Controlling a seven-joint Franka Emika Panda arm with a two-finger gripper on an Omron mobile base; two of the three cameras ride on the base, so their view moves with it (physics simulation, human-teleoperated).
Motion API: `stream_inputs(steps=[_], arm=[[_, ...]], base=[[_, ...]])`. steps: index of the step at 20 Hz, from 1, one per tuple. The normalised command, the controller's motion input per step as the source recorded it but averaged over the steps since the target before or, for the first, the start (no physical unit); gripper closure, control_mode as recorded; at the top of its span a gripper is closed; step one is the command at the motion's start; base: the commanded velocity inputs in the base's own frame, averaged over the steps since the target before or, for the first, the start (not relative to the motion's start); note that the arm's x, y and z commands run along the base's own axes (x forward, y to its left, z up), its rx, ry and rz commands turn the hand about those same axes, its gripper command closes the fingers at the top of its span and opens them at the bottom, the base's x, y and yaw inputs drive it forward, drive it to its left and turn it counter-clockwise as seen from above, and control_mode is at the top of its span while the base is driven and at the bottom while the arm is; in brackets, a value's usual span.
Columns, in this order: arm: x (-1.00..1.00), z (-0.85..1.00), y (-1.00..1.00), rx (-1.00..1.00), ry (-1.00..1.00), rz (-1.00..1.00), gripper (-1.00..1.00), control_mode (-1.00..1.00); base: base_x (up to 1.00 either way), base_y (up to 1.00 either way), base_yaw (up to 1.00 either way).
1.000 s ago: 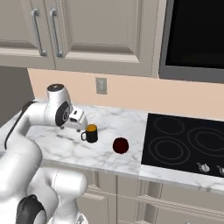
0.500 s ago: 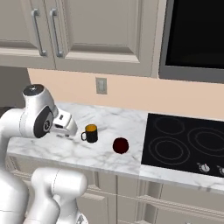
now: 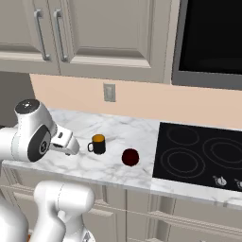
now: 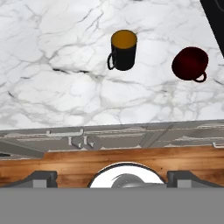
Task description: Clear the mugs and bowl far away from the sink.
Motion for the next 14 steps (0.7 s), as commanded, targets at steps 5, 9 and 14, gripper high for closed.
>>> stream_inputs(steps=[5, 9, 14], arm=[[0.00, 0.00, 0.00, 0.00, 0.00, 0.00, -1.00, 1.00], [0.00, 0.00, 0.00, 0.00, 0.00, 0.00, -1.00, 1.00], [0.00, 0.00, 0.00, 0.00, 0.00, 0.00, -1.00, 1.00]], base=[[-0.47, 0.00, -0.03], [-1.00, 0.00, 0.25], [-0.69, 0.01, 0.52]])
